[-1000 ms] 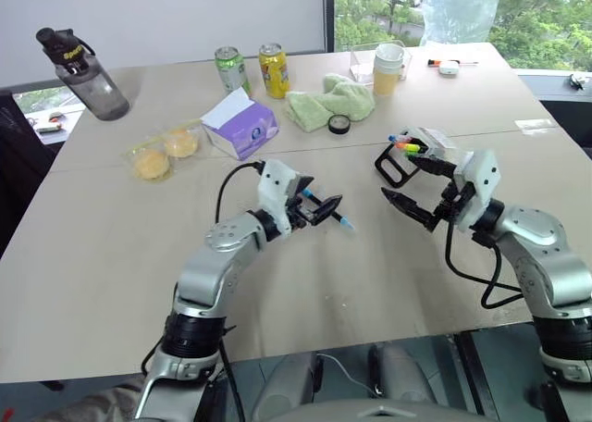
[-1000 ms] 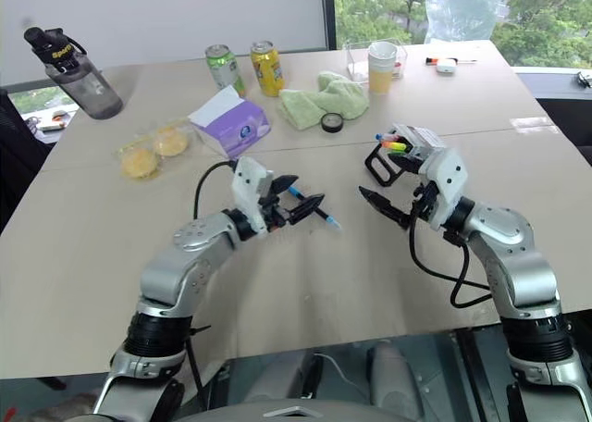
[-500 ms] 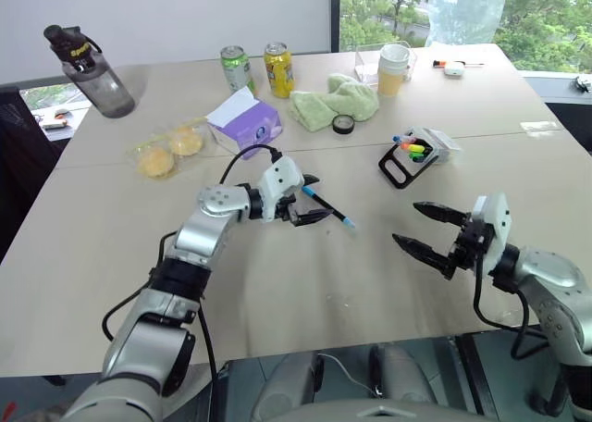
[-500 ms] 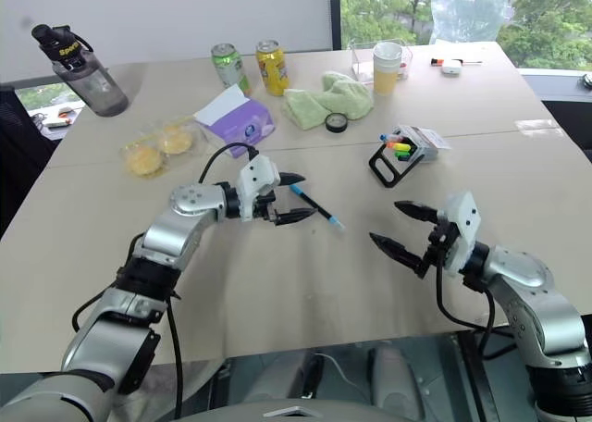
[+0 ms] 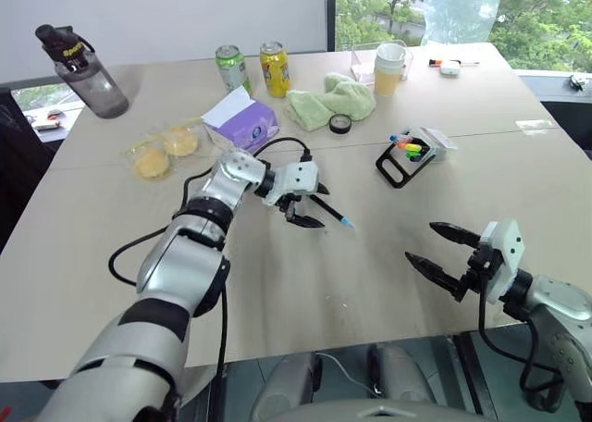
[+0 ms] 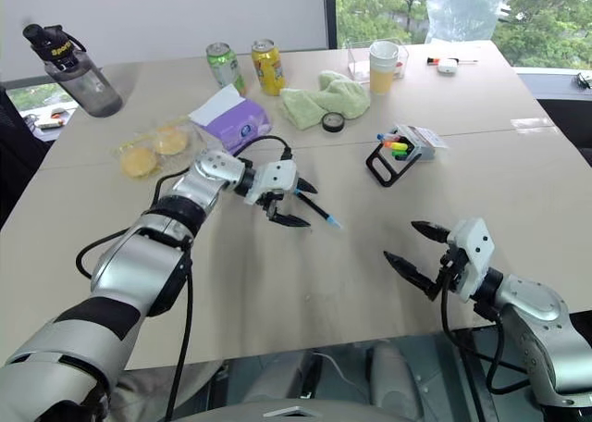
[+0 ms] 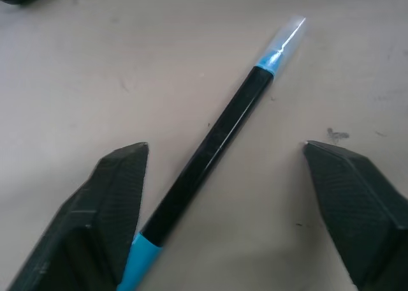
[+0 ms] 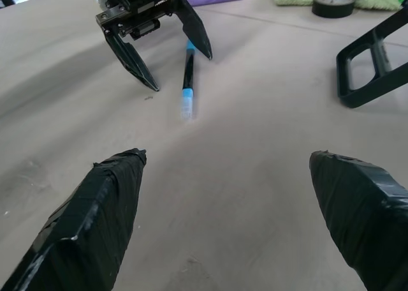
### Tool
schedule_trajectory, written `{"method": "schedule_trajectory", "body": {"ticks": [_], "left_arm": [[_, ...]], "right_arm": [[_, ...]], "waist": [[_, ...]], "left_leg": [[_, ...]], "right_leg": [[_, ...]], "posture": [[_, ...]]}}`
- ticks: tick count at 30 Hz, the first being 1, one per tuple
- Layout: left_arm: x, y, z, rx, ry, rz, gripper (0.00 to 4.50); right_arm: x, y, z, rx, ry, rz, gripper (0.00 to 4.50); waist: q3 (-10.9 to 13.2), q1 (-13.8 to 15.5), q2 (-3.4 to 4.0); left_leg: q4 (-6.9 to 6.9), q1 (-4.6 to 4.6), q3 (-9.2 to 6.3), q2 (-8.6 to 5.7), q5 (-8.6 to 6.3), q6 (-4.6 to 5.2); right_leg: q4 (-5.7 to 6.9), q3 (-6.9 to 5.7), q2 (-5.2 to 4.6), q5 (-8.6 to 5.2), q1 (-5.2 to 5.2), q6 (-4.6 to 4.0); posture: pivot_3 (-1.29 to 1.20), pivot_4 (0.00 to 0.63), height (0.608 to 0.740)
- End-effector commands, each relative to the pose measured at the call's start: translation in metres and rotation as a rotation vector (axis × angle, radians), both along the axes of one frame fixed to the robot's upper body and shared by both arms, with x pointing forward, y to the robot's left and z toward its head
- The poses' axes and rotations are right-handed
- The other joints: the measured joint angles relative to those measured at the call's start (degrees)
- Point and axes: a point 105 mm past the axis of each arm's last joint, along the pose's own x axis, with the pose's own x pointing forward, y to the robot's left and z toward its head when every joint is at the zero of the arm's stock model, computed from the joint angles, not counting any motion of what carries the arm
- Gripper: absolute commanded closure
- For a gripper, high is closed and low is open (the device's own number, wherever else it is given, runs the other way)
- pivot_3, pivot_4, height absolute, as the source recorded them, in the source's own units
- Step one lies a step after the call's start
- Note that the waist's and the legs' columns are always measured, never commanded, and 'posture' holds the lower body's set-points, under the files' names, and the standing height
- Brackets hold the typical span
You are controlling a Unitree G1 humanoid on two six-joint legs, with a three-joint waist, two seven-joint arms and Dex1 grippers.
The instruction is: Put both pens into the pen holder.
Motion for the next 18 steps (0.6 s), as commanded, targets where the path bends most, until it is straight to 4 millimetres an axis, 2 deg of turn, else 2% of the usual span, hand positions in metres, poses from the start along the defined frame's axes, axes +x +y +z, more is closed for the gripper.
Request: {"method": "schedule_trajectory", "body": {"ticks": [1,6,7,13,18], "left_arm": [[-0.003,0.013,-0.011,0.13,0.044,-0.007,2.05],[-0.002,0.012,-0.011,0.157,0.024,-0.024,4.23],[-0.002,0.011,-0.01,0.145,0.019,-0.024,4.47],[0.0,0.004,0.0,0.013,0.015,0.002,4.47],[0.0,0.002,0.022,-0.203,0.093,0.051,4.47]], "right_arm": [[-0.004,-0.002,0.014,-0.003,-0.07,-0.016,0.0],[-0.009,-0.003,0.013,-0.009,-0.063,-0.029,0.0],[-0.01,-0.003,0.012,-0.011,-0.06,-0.03,0.0],[-0.009,-0.004,0.012,-0.008,-0.054,-0.015,0.0],[0.004,0.002,0.019,0.047,-0.067,-0.009,0.0]], "waist": [[0.0,-0.02,0.0],[-0.01,-0.06,-0.01],[-0.01,-0.06,-0.01],[-0.01,-0.03,-0.02],[0.0,-0.11,-0.04]], "left_leg": [[0.01,0.02,0.0,0.0,0.0,0.0],[0.11,0.13,0.06,0.02,0.01,-0.01],[0.14,0.14,0.06,0.02,0.01,-0.01],[0.23,0.12,0.05,0.02,0.01,-0.01],[0.26,0.05,0.04,0.02,0.0,-0.01]], "right_leg": [[0.04,0.0,0.1,0.0,0.0,0.0],[0.31,0.1,0.24,-0.01,0.03,0.01],[0.33,0.1,0.25,-0.01,0.04,0.01],[0.36,0.09,0.26,-0.01,0.05,0.01],[0.34,0.08,0.26,-0.01,0.0,0.01]], "posture": [[0.0,0.15,0.74],[0.0,0.15,0.74],[0.0,0.15,0.74],[0.0,0.15,0.74],[0.0,0.15,0.74]]}}
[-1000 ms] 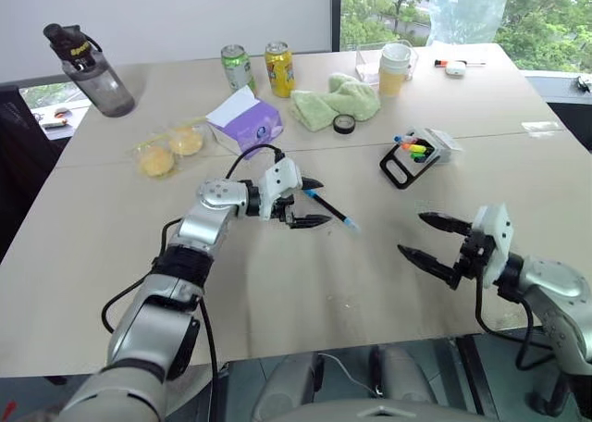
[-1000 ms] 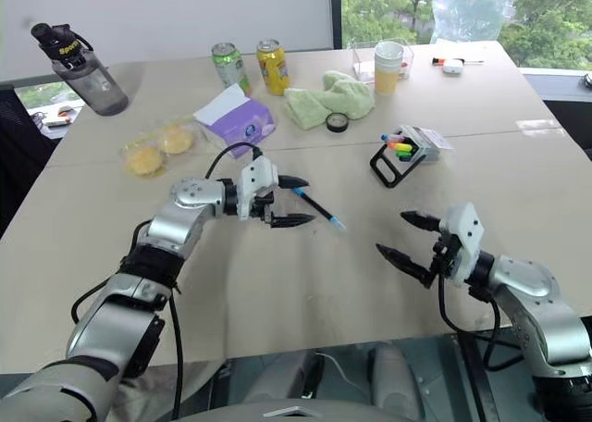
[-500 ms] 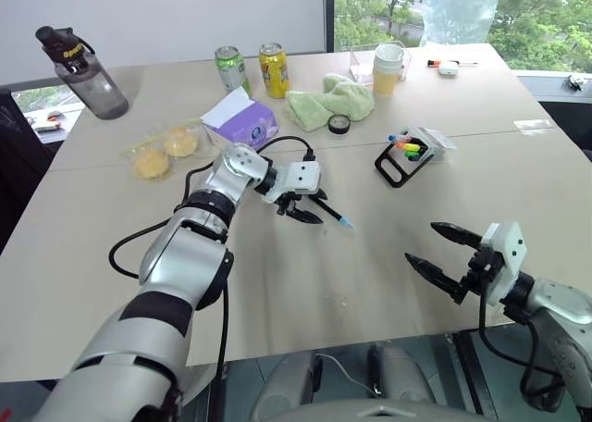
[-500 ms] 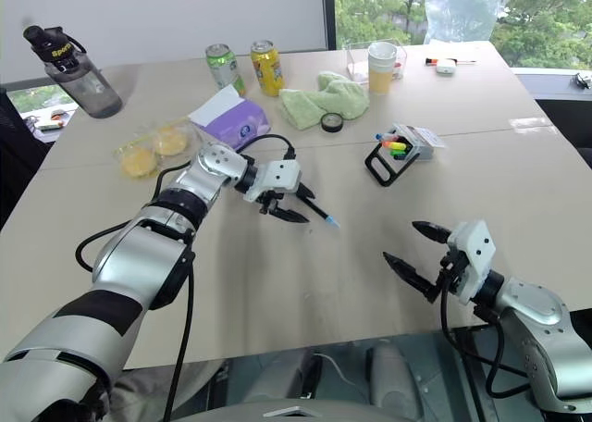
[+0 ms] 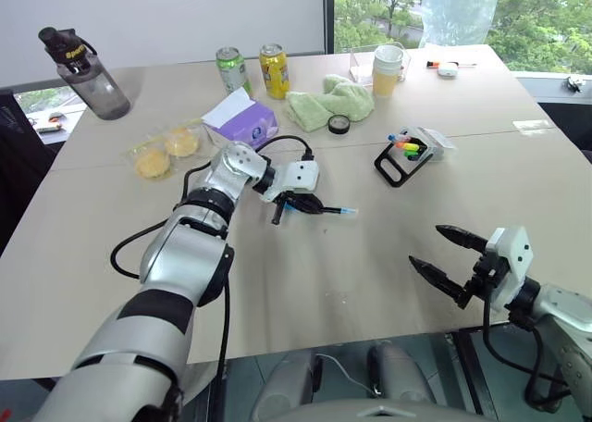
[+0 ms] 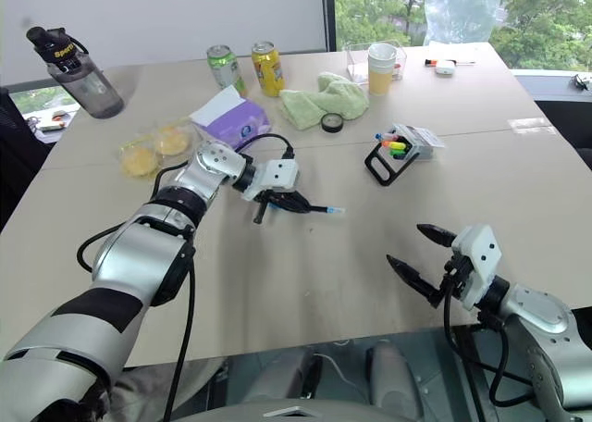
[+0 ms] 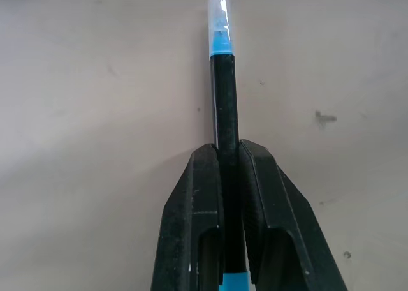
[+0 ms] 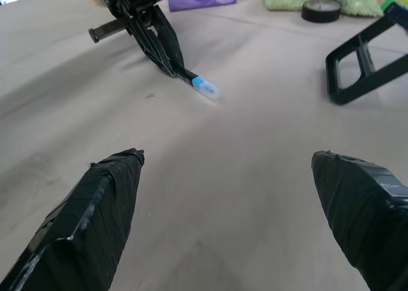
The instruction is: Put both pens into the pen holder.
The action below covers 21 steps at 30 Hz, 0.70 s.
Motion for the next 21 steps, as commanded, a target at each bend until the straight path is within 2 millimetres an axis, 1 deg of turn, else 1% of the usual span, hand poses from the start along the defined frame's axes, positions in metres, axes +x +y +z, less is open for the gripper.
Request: {"method": "schedule_trajectory", "body": {"ticks": [1,4,6,8,9,11,14,15,17,21], "left_arm": [[0.0,-0.004,0.02,-0.158,0.026,0.011,4.47],[-0.005,-0.008,0.036,-0.299,0.091,-0.003,4.47],[-0.011,-0.013,0.048,-0.399,0.131,-0.023,4.47],[-0.019,-0.021,0.063,-0.523,0.179,-0.029,4.47],[-0.024,-0.025,0.071,-0.584,0.203,-0.033,4.47],[-0.036,-0.032,0.083,-0.678,0.242,-0.039,4.47],[-0.048,-0.039,0.098,-0.792,0.292,-0.019,4.47],[-0.051,-0.041,0.1,-0.814,0.307,-0.01,4.47],[-0.058,-0.044,0.098,-0.82,0.314,-0.007,4.47],[-0.064,-0.048,0.097,-0.82,0.312,0.009,4.47]], "right_arm": [[0.007,0.004,0.012,0.068,-0.024,0.002,0.0],[0.017,0.008,0.023,0.154,-0.022,-0.003,0.0],[0.022,0.016,0.03,0.217,-0.013,0.021,0.0],[0.025,0.031,0.039,0.305,-0.01,0.055,0.0],[0.029,0.04,0.046,0.374,-0.011,0.067,0.0],[0.034,0.057,0.061,0.485,-0.009,0.101,0.0],[0.04,0.08,0.075,0.541,-0.009,0.166,0.0],[0.043,0.086,0.08,0.555,-0.014,0.179,0.0],[0.051,0.095,0.091,0.606,-0.022,0.196,0.0],[0.055,0.1,0.102,0.647,-0.036,0.229,0.0]], "waist": [[0.01,0.03,-0.01],[0.03,0.05,-0.04],[0.03,0.06,-0.04],[0.03,-0.16,-0.03],[0.04,-0.15,-0.03],[0.04,-0.47,-0.02],[0.04,-0.92,0.01],[0.04,-1.0,0.01],[0.03,-1.22,0.03],[0.01,-1.14,0.06]], "left_leg": [[0.0,-0.01,-0.01,0.0,0.0,0.0],[0.02,-0.09,-0.06,0.0,0.0,0.0],[0.04,-0.12,-0.06,0.0,0.0,0.0],[0.04,-0.11,-0.07,0.01,0.0,0.0],[0.03,-0.12,-0.11,0.04,0.0,0.0],[0.03,-0.12,-0.16,0.04,0.0,-0.01],[0.04,-0.13,-0.16,0.07,0.01,-0.02],[0.04,-0.13,-0.16,0.07,0.01,-0.02],[0.05,-0.11,-0.15,0.05,0.01,-0.02],[0.02,-0.08,-0.14,0.05,0.01,-0.03]], "right_leg": [[0.0,-0.01,0.0,0.0,-0.01,0.0],[0.0,-0.04,-0.02,0.01,-0.06,-0.01],[-0.01,-0.03,-0.03,0.01,-0.06,-0.01],[-0.01,0.01,-0.14,0.01,-0.06,-0.02],[-0.01,0.04,-0.31,0.01,-0.08,-0.02],[-0.01,0.05,-0.29,0.01,-0.09,-0.03],[0.02,0.16,-0.32,0.02,-0.1,-0.04],[-0.01,0.17,-0.32,0.02,-0.09,-0.04],[0.0,0.17,-0.32,0.02,-0.09,-0.04],[0.02,0.18,-0.32,0.02,-0.09,-0.05]], "posture": [[0.0,0.15,0.74],[0.0,0.15,0.74],[0.0,0.15,0.74],[0.0,0.15,0.74],[0.0,0.15,0.74],[0.0,0.15,0.74],[0.0,0.15,0.74],[0.0,0.15,0.74],[0.0,0.15,0.74],[0.0,0.15,0.74]]}}
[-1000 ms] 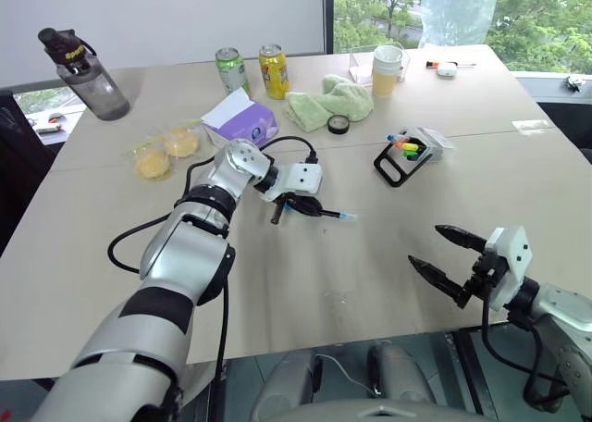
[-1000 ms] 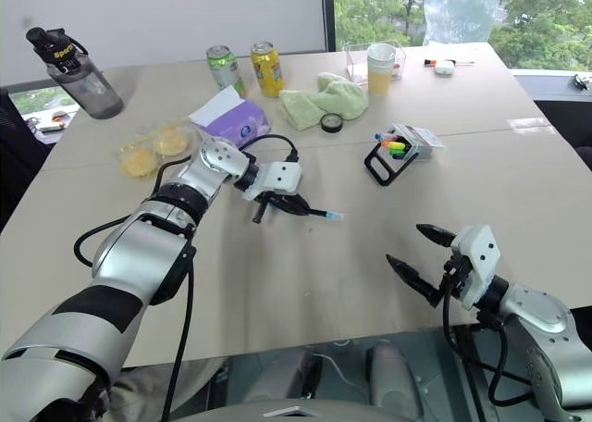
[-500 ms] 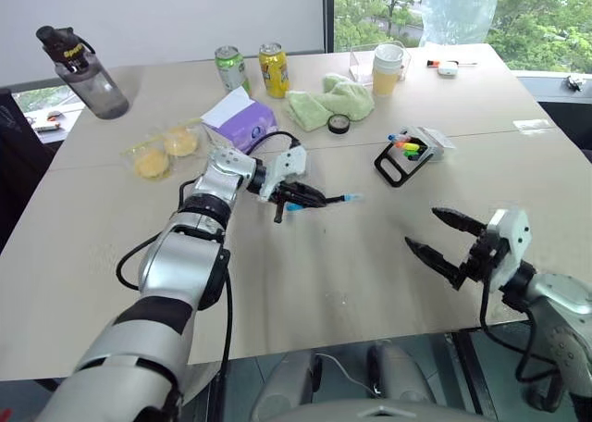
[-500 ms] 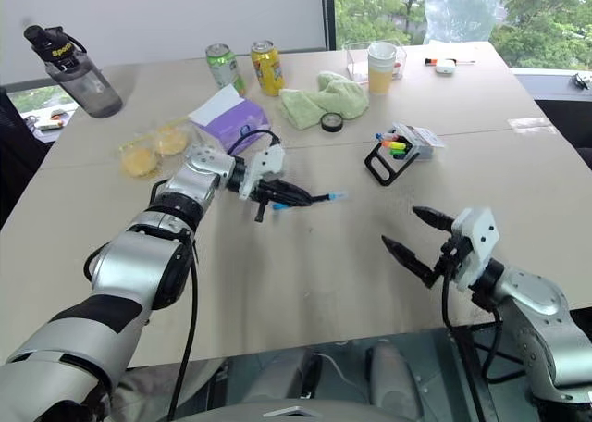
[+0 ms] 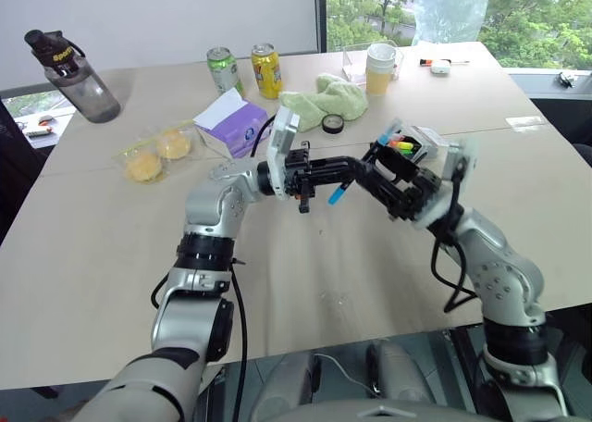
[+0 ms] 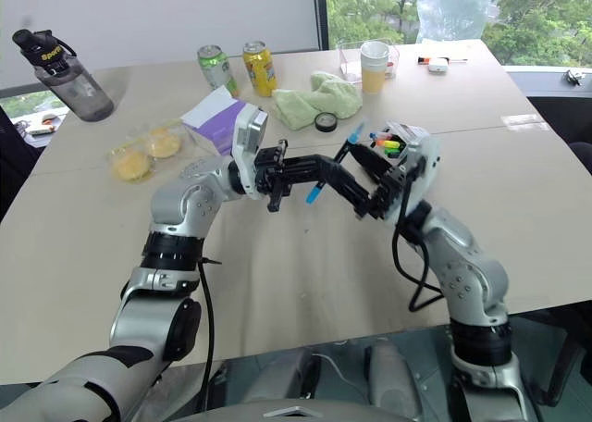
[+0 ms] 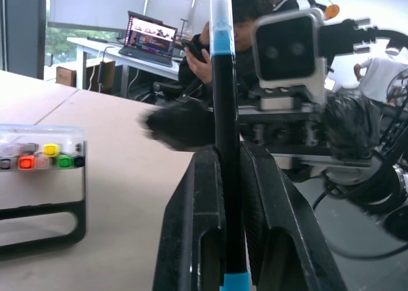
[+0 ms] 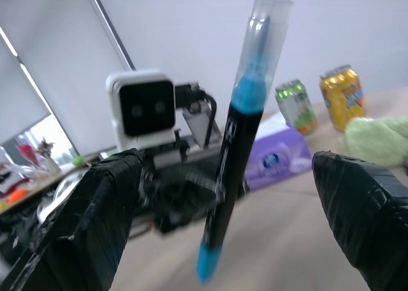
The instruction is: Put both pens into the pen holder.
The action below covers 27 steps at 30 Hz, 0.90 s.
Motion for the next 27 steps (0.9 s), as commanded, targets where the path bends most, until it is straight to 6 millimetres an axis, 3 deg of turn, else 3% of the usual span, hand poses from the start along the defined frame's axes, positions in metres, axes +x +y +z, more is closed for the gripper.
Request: {"method": "schedule_trajectory", "body": {"ticks": [1,5,9,10,13,17,22,27], "left_arm": [[-0.004,-0.001,0.012,-0.014,-0.041,0.011,4.5],[-0.003,-0.002,0.011,-0.008,-0.024,0.022,4.5],[-0.002,-0.004,0.008,0.005,-0.015,0.013,4.5],[-0.003,-0.004,0.007,0.011,-0.014,0.01,3.63],[0.001,-0.005,0.004,0.035,-0.047,0.036,2.57],[0.017,0.001,-0.004,0.088,-0.091,0.165,0.65],[0.037,0.024,-0.021,0.271,-0.217,0.345,0.65],[0.037,0.044,-0.027,0.375,-0.301,0.469,0.65]], "right_arm": [[-0.001,0.0,0.012,0.046,-0.036,0.023,0.52],[-0.002,0.0,0.013,0.051,-0.041,0.043,2.13],[-0.005,0.0,0.013,0.047,-0.041,0.05,4.12],[-0.006,0.0,0.013,0.048,-0.041,0.048,4.4],[-0.004,-0.002,0.015,0.03,-0.056,0.019,4.4],[0.013,-0.01,0.02,-0.106,-0.175,-0.14,4.4],[0.025,-0.011,0.019,-0.455,-0.459,-0.25,4.4],[0.035,-0.013,0.026,-0.678,-0.682,-0.333,4.4]], "waist": [[0.0,0.16,0.0],[0.0,0.19,0.0],[0.0,0.1,0.0],[0.0,0.02,0.01],[0.0,-0.03,0.01],[0.0,0.03,0.01],[0.0,0.01,0.01],[0.0,-0.16,0.01]], "left_leg": [[0.0,-0.01,-0.02,0.0,0.0,0.0],[0.0,0.0,0.01,-0.05,0.0,0.0],[-0.01,0.0,0.01,-0.05,0.0,0.0],[-0.01,0.0,0.01,-0.05,0.0,0.0],[-0.02,0.01,0.03,-0.05,0.0,0.0],[-0.02,0.01,0.07,-0.05,0.0,0.0],[-0.05,0.0,0.15,-0.06,0.0,0.0],[-0.2,-0.07,0.25,-0.05,0.0,0.0]], "right_leg": [[-0.01,-0.03,0.0,0.0,0.0,0.0],[-0.03,-0.03,-0.02,0.0,0.01,0.0],[-0.02,-0.02,-0.02,0.0,0.0,0.0],[-0.02,-0.01,-0.02,0.0,0.0,0.0],[-0.02,0.01,-0.02,0.0,-0.01,0.0],[-0.03,0.0,-0.02,0.0,-0.01,0.0],[0.0,-0.08,0.0,0.0,-0.12,0.0],[-0.01,0.0,-0.02,0.0,-0.3,0.0]], "posture": [[0.0,0.15,0.74],[0.0,0.15,0.74],[0.0,0.15,0.74],[0.0,0.15,0.74],[0.0,0.15,0.74],[0.0,0.15,0.74],[0.0,0.15,0.74],[0.0,0.15,0.74]]}}
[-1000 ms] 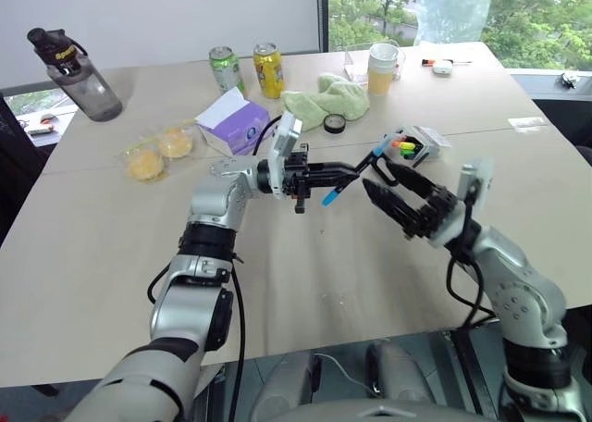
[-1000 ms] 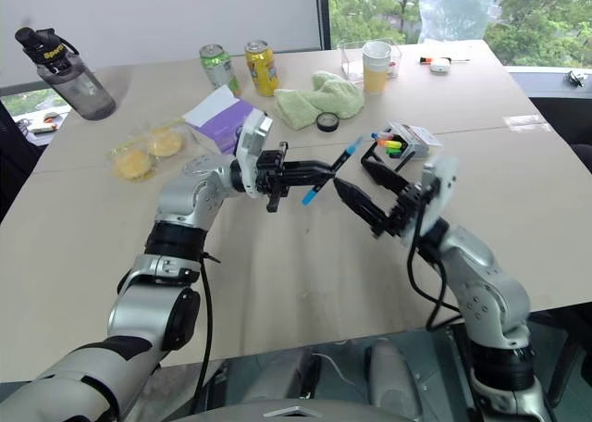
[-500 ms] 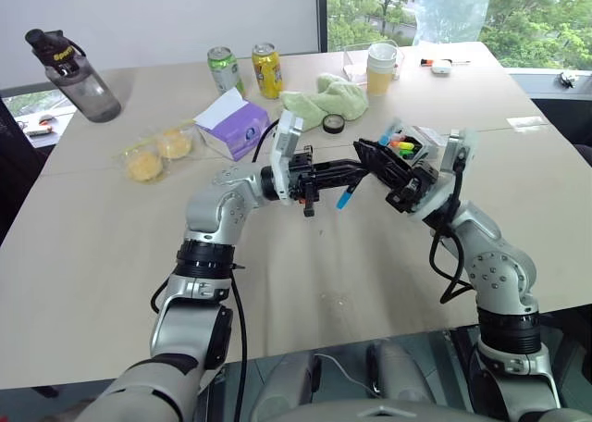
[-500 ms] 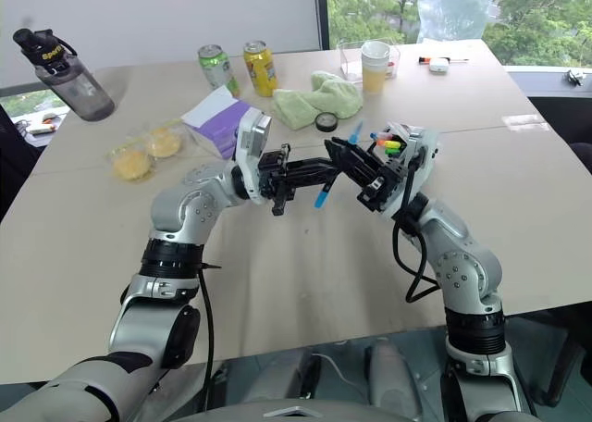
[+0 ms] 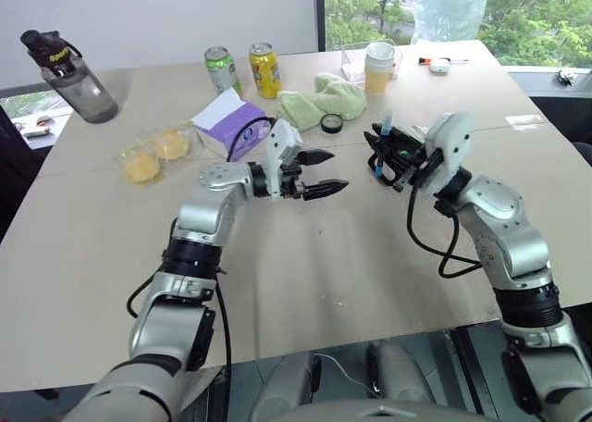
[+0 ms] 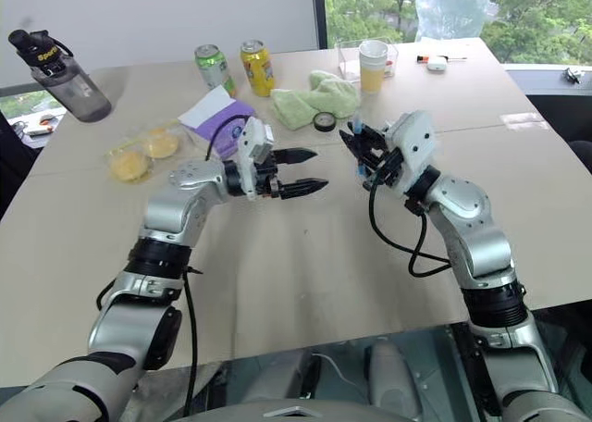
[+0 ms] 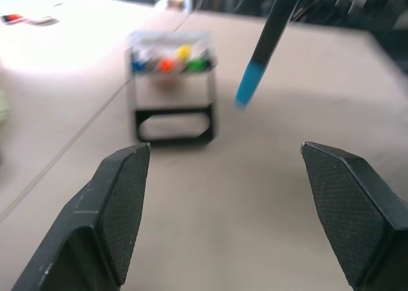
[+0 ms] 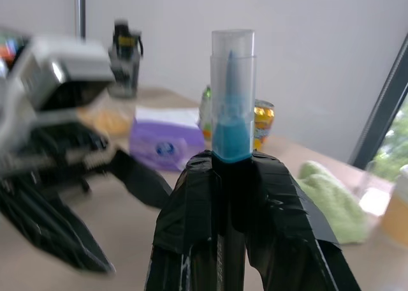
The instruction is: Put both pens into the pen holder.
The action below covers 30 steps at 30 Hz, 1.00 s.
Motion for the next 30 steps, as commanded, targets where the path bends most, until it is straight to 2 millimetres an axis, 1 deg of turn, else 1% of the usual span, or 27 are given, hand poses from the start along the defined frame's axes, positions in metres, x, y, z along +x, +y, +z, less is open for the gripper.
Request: {"method": "schedule_trajectory", "body": {"ticks": [1,7,10,15,18,25,29,30], "left_arm": [[-0.007,0.007,0.007,0.044,-0.09,0.055,0.65],[-0.036,0.014,-0.002,0.074,-0.064,0.081,0.65],[-0.044,0.019,-0.006,0.086,-0.048,0.106,0.65],[-0.045,0.024,-0.009,0.095,-0.042,0.145,0.65],[-0.046,0.026,-0.008,0.09,-0.044,0.156,0.65],[-0.047,0.027,-0.01,0.091,-0.042,0.162,0.65],[-0.047,0.028,-0.01,0.09,-0.043,0.164,0.65],[-0.047,0.028,-0.01,0.09,-0.049,0.164,0.6]], "right_arm": [[0.001,0.003,0.02,-0.146,-0.227,-0.038,4.4],[0.015,0.001,0.033,-0.251,-0.372,-0.087,4.4],[0.021,-0.001,0.03,-0.301,-0.377,-0.085,4.4],[0.033,-0.01,0.019,-0.361,-0.376,-0.125,4.4],[0.04,-0.015,0.011,-0.374,-0.337,-0.143,4.4],[0.046,-0.015,-0.001,-0.4,-0.299,-0.152,4.4],[0.05,-0.016,-0.001,-0.409,-0.308,-0.164,4.4],[0.051,-0.017,0.001,-0.41,-0.315,-0.176,3.9]], "waist": [[0.0,-0.08,0.0],[0.0,0.08,0.0],[0.0,0.12,0.0],[0.0,0.21,0.0],[0.0,0.2,0.0],[0.0,0.06,0.0],[0.0,0.07,0.0],[0.0,0.07,0.0]], "left_leg": [[-0.02,-0.03,0.03,0.0,0.0,0.0],[-0.06,-0.05,0.03,0.01,0.0,0.0],[-0.05,-0.04,0.04,0.01,0.0,0.0],[-0.05,-0.04,0.04,0.01,0.0,0.0],[-0.06,-0.04,0.07,0.01,0.0,0.0],[-0.08,-0.02,0.08,0.03,0.0,-0.01],[-0.07,-0.02,0.09,0.03,0.01,-0.01],[-0.08,-0.02,0.09,0.03,0.0,-0.01]], "right_leg": [[0.0,0.04,-0.01,0.0,-0.04,0.0],[-0.02,0.1,-0.01,0.0,-0.07,0.0],[-0.01,0.13,0.0,0.0,-0.06,0.0],[-0.02,0.12,0.0,0.0,-0.05,0.0],[-0.02,0.12,0.0,0.0,-0.06,0.0],[-0.02,0.14,0.01,0.0,-0.06,0.0],[-0.02,0.13,0.02,0.0,-0.06,0.0],[-0.02,0.13,0.02,0.0,-0.06,0.0]], "posture": [[0.0,0.15,0.74],[0.0,0.15,0.74],[0.0,0.15,0.74],[0.0,0.15,0.74],[0.0,0.15,0.74],[0.0,0.15,0.74],[0.0,0.15,0.74],[0.0,0.15,0.74]]}}
